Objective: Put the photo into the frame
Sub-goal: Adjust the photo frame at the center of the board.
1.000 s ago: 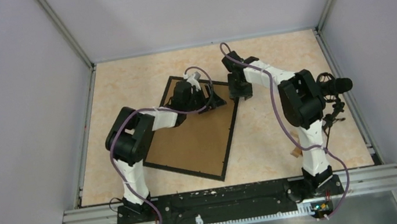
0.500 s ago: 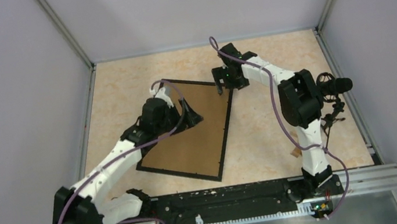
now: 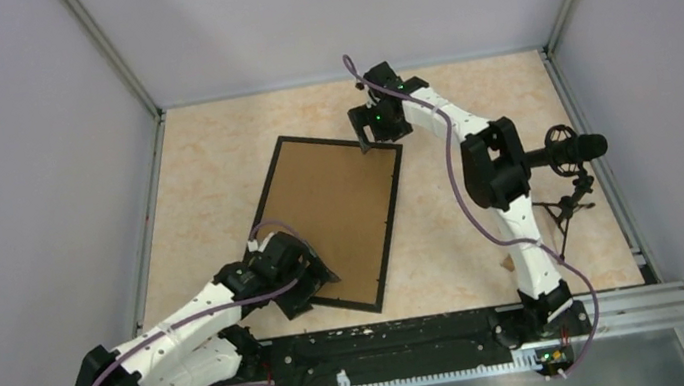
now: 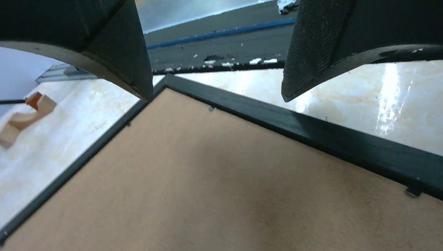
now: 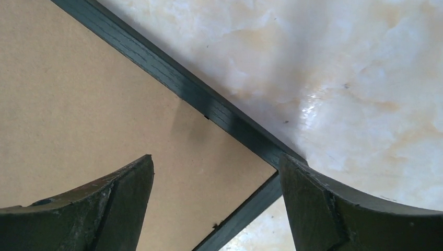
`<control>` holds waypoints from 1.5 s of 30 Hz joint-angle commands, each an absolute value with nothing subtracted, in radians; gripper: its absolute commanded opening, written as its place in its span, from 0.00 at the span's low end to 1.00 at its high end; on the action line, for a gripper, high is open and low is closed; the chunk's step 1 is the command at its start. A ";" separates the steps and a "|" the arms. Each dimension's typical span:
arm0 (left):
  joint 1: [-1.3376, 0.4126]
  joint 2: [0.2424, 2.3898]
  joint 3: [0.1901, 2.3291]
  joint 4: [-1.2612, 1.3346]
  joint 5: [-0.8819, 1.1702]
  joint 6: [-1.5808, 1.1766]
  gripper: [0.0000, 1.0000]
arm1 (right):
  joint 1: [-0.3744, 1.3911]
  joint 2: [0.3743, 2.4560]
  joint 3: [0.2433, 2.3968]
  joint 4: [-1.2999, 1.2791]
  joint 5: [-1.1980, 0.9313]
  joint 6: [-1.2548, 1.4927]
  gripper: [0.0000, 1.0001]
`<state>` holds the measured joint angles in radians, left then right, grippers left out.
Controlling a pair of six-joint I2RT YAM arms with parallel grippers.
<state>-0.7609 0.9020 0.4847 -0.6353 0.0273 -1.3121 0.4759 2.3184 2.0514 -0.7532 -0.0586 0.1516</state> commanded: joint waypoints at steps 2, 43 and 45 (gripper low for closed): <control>-0.769 0.992 0.432 -0.458 -0.016 -1.404 0.92 | 0.462 2.374 2.113 -0.739 -0.186 0.152 0.86; -0.169 1.510 0.734 -0.385 0.060 -0.770 0.85 | 0.313 2.290 1.804 -0.486 -0.217 0.255 0.79; -0.151 1.552 0.776 -0.352 0.050 -0.744 0.86 | 0.320 2.204 1.658 -0.437 -0.227 0.277 0.79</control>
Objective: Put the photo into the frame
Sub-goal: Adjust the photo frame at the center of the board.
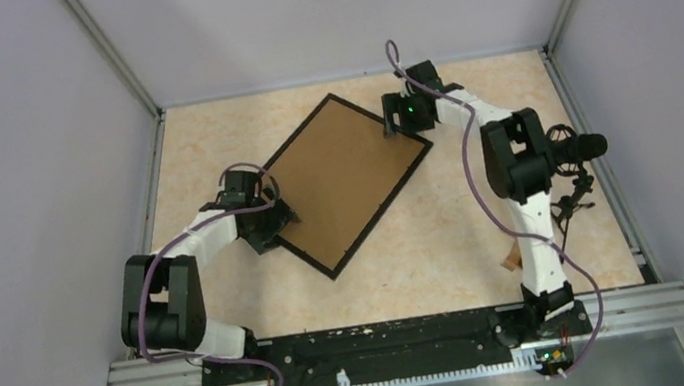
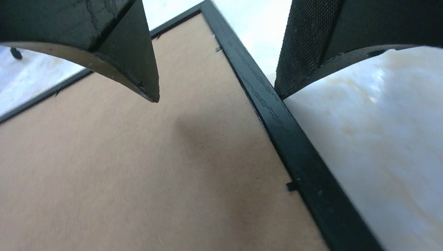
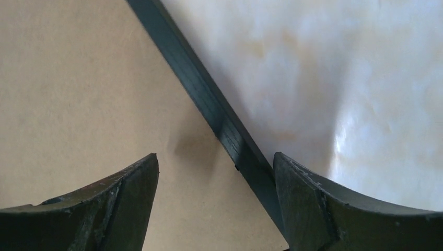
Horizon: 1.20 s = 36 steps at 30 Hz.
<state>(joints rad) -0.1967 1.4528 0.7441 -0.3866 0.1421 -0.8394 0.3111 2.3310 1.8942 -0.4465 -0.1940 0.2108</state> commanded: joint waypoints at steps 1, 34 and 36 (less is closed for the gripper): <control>-0.142 1.585 0.803 -0.350 0.056 -0.736 0.87 | 0.324 2.152 1.578 -0.406 -0.225 0.297 0.79; -0.486 1.547 0.906 0.181 0.665 -0.677 0.89 | 0.386 1.480 0.935 -0.549 -0.215 0.377 0.68; -0.518 1.625 0.910 0.269 0.714 -0.711 0.87 | 0.387 1.524 0.963 -0.541 -0.217 0.366 0.60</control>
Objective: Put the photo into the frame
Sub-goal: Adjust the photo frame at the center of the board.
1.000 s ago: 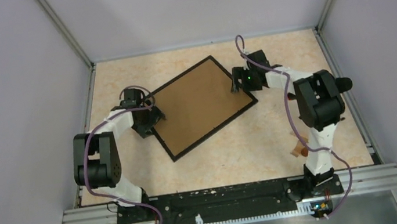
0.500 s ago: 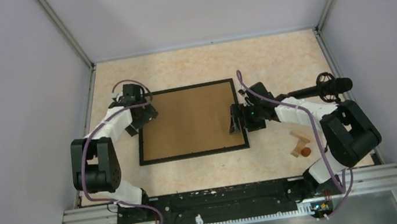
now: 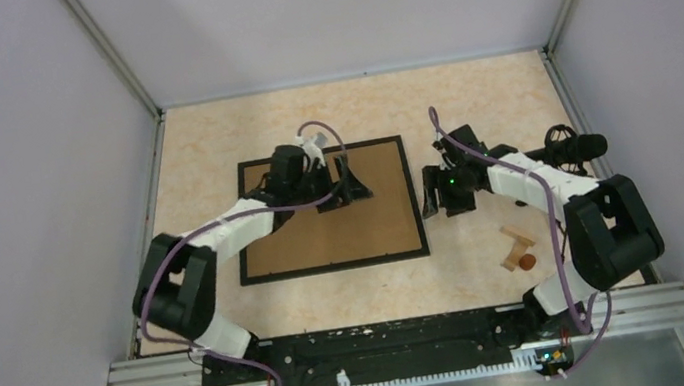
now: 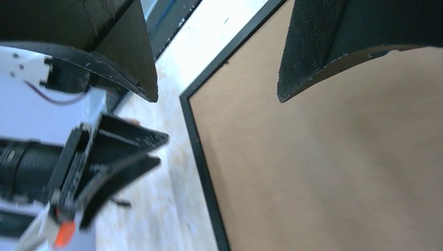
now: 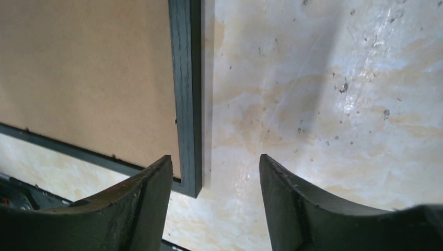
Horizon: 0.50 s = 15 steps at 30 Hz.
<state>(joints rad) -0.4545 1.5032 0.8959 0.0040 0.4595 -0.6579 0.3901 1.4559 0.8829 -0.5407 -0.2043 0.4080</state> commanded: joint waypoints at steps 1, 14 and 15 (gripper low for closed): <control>-0.526 1.663 0.904 0.318 0.735 -0.728 0.86 | 0.386 1.543 0.974 -0.531 -0.224 0.363 0.57; -0.538 1.786 0.813 0.290 0.620 -0.631 0.79 | 0.387 1.679 0.989 -0.485 -0.303 0.338 0.45; -0.538 1.782 0.813 0.250 0.598 -0.616 0.79 | 0.387 1.685 0.988 -0.483 -0.308 0.338 0.45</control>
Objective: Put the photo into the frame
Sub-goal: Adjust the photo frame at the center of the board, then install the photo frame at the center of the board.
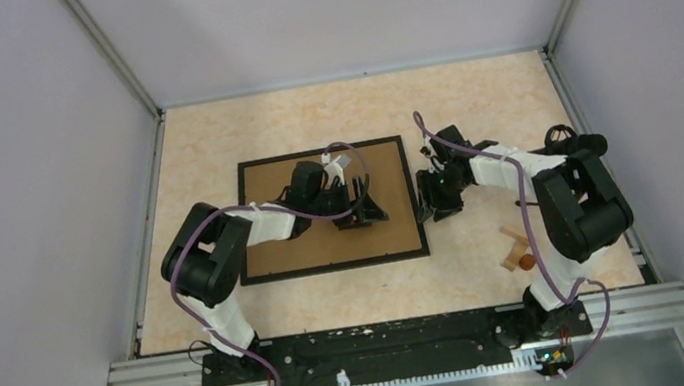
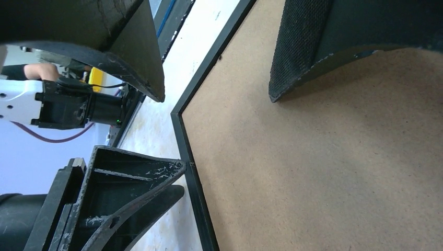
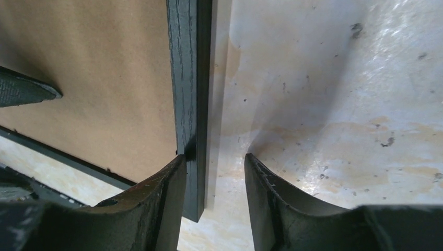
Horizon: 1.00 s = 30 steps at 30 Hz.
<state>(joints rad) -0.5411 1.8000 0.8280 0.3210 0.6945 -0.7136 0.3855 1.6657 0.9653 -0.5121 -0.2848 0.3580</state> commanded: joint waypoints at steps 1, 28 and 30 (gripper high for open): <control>-0.538 1.781 0.811 0.240 0.592 -0.610 0.79 | 0.388 1.689 0.987 -0.477 -0.314 0.338 0.45; -0.538 1.818 0.829 0.203 0.545 -0.592 0.80 | 0.390 1.639 0.972 -0.534 -0.301 0.347 0.52; -0.538 1.815 0.827 0.206 0.547 -0.592 0.80 | 0.385 1.637 0.969 -0.543 -0.290 0.330 0.53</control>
<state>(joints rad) -0.5457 1.7905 0.8494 0.2619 0.6533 -0.6479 0.3962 1.6718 0.9565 -0.4885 -0.3225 0.3855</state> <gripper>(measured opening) 0.794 0.524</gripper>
